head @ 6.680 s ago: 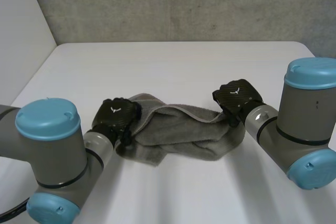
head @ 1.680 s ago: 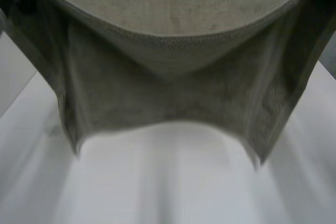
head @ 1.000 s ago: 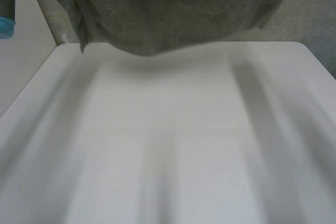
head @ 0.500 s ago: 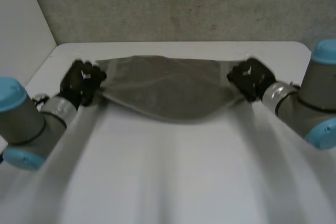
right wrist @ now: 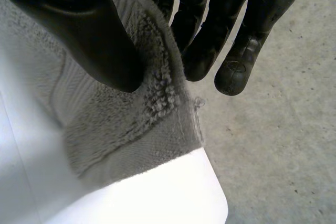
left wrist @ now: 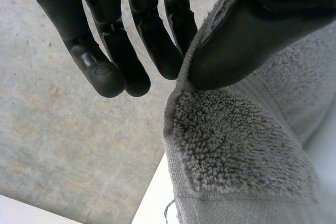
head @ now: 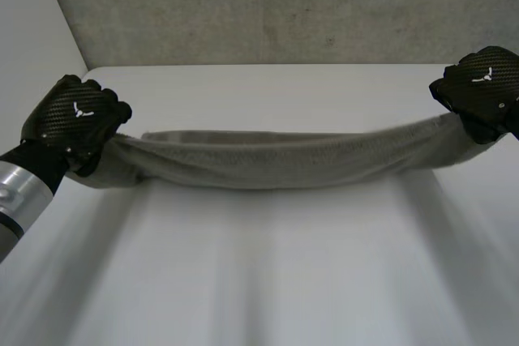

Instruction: Fold the towel.

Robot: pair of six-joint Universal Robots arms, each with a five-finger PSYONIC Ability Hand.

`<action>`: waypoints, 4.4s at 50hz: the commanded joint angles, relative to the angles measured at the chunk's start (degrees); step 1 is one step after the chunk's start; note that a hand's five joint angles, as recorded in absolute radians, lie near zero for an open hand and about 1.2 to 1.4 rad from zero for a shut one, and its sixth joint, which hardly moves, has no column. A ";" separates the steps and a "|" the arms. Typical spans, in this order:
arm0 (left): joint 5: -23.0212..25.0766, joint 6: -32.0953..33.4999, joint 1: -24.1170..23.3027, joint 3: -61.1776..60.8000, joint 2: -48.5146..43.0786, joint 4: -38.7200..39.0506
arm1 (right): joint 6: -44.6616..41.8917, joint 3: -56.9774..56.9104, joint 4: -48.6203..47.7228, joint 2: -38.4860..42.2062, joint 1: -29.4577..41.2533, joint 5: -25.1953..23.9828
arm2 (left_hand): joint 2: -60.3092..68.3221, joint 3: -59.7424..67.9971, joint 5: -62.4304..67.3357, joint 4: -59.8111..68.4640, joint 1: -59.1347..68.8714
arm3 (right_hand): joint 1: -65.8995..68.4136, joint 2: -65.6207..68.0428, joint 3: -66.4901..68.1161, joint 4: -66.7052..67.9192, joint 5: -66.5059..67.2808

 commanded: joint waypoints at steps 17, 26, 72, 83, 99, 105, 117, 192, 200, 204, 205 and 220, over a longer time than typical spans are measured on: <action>-6.56 0.58 -5.85 44.79 -51.65 3.72 | -0.72 -45.81 -0.31 49.33 10.43 17.73 | -6.93 -8.76 -13.61 -6.83 -0.63 | 10.48 4.00 3.74 3.96 6.10; -8.85 0.76 -8.14 58.00 -61.34 1.78 | -0.55 -59.64 -0.40 60.43 12.71 20.11 | -6.93 -8.76 -13.61 -6.83 -0.63 | 10.48 4.00 3.74 3.96 6.10; -14.56 -30.88 -7.17 3.08 -17.56 16.62 | 14.13 0.92 -18.22 26.65 8.68 18.97 | -76.55 -78.38 -83.23 -76.45 -70.25 | -59.52 -66.00 -66.26 -66.04 -63.90; -14.65 -31.06 -8.14 2.28 -20.29 19.89 | 13.95 -1.97 -22.64 34.93 5.69 16.08 | -76.72 -78.54 -83.40 -76.62 -70.42 | -33.63 -40.10 -40.37 -40.15 -38.01; -14.65 -31.14 -8.31 1.49 -19.86 19.89 | 13.78 -5.14 -22.55 28.91 -2.21 19.85 | -76.72 -78.54 -83.40 -76.62 -70.42 | 10.48 4.00 3.74 3.96 6.10; -14.74 -31.23 -8.40 1.31 -19.50 19.89 | 12.82 -8.47 -22.29 23.61 -4.34 19.76 | -76.72 -78.54 -83.40 -76.62 -70.42 | 10.48 4.00 3.74 3.96 6.10; -14.74 -31.06 -8.31 1.40 -19.50 19.89 | 9.21 -18.68 -21.14 27.74 22.56 19.85 | -76.72 -78.54 -83.40 -76.62 -70.42 | 10.48 4.00 3.74 3.96 6.10; -24.05 -31.06 -33.01 39.10 -52.02 12.24 | 21.78 5.40 -31.16 31.78 24.76 19.94 | -74.70 -76.53 -81.38 -74.60 -68.40 | -37.74 -44.21 -44.47 -44.26 -42.12; -30.73 -30.79 -31.95 39.72 -52.29 12.51 | 21.69 4.88 -31.60 33.54 24.76 20.11 | -74.87 -76.69 -81.55 -74.77 -68.57 | -32.19 -38.66 -38.92 -38.71 -36.57; -31.70 -30.27 -30.73 39.28 -53.60 11.98 | 21.60 4.61 -31.69 33.63 24.76 20.90 | -74.36 -76.19 -81.05 -74.26 -68.07 | -30.52 -36.99 -37.25 -37.04 -34.90; -32.83 -29.74 -30.46 39.02 -53.69 11.89 | 21.43 4.61 -31.69 33.63 24.76 21.51 | -74.36 -76.19 -81.04 -74.26 -68.06 | -29.34 -35.81 -36.07 -35.86 -33.72; -42.86 -25.96 -27.65 33.22 -49.12 12.07 | 20.19 4.35 -32.30 33.71 24.76 23.63 | -75.71 -77.53 -82.39 -75.61 -69.41 | -3.26 -9.73 -9.99 -9.78 -7.63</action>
